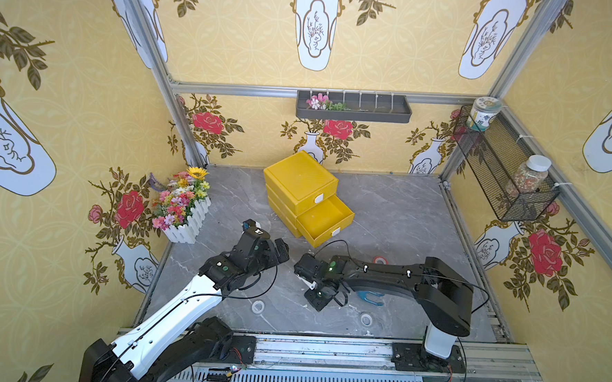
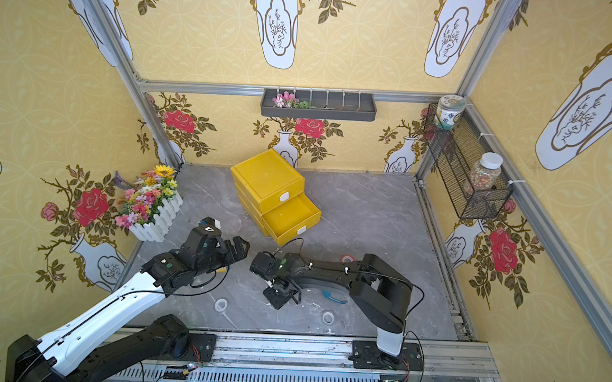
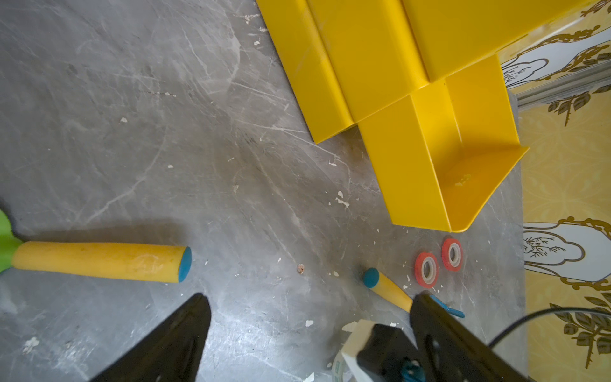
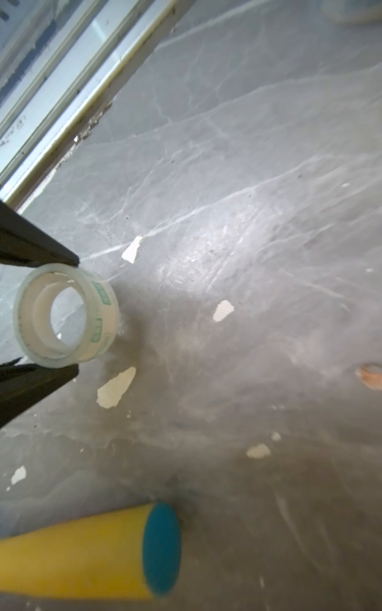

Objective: Place the transparent tape into the drawer according to color
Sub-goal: Pick up the tape at the center of the board, then place the tape in the drawer.

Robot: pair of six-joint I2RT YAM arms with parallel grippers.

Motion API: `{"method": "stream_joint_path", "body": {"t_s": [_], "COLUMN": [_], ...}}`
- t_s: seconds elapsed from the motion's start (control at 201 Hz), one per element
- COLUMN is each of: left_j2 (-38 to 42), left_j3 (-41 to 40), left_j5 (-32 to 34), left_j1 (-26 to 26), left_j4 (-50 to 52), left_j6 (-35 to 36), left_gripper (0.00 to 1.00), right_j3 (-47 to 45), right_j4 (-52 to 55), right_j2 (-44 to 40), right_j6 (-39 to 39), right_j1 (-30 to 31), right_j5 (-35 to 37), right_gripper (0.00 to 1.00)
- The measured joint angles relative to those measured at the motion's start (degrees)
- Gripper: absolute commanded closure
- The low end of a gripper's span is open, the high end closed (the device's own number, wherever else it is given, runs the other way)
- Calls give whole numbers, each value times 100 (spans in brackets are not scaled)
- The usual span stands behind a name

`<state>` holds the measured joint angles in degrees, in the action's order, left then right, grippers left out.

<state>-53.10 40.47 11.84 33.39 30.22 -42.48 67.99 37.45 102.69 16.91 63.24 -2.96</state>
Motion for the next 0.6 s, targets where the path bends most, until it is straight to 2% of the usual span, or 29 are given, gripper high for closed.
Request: {"method": "stream_joint_path", "body": {"t_s": [0.319,0.597], "left_j2": [-79,-192], "left_j3": [-9,-79], "left_j5": [20,17], "left_j1": [0,0], "left_j4": [-13,-63], "left_j6": [-22,-22], "left_gripper": [0,0], "right_j3": [109,691], "right_j4": [26,162], "right_j2": [-1123,-1768], "right_j6": [-13,-116], "right_j1": [-695,-1314], "right_j5": [-227,-116], "right_gripper": [54,54]}}
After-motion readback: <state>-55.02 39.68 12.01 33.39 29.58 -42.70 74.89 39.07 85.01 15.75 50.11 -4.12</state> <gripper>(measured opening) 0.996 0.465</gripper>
